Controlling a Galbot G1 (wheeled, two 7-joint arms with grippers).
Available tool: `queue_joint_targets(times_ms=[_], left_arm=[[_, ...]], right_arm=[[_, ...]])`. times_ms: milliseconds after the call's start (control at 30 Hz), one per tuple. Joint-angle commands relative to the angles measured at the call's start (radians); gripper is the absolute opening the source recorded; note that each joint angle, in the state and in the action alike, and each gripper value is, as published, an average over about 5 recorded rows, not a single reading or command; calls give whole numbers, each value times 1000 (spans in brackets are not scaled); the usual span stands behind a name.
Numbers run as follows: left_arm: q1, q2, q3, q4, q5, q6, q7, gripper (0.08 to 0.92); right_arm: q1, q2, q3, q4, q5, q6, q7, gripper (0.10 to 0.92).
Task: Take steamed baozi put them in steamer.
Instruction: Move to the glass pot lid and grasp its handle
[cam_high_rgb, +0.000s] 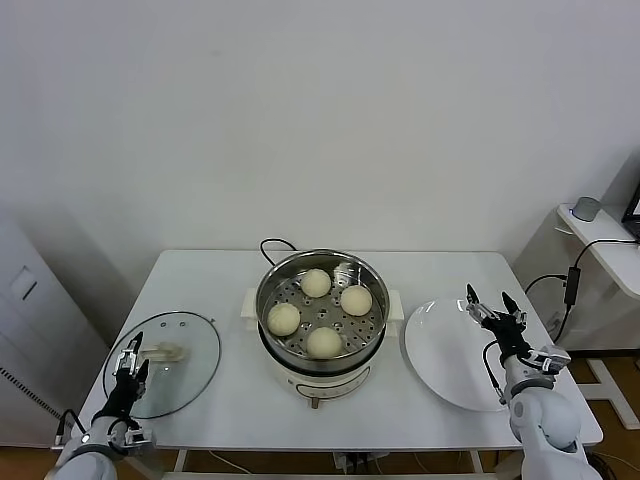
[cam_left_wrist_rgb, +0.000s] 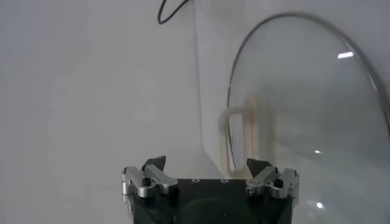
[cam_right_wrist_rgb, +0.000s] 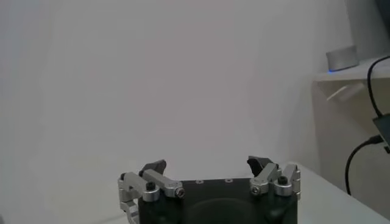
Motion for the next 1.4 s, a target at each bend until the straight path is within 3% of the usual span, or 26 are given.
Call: queue_joint_targets(times_ms=[33,1000,1400], left_arm=[[-34,4,-3,49,-9,-7,-26,823],[-114,-34,23,93,-30,58,-15,823],[-174,-35,32,184,-26,110,-67,823]], right_arm=[[-11,11,5,4,-8,-4,2,823],[-17,23,6,-34,-18,10,-1,823],[-25,28,3,-44,-23,15,-2,823]])
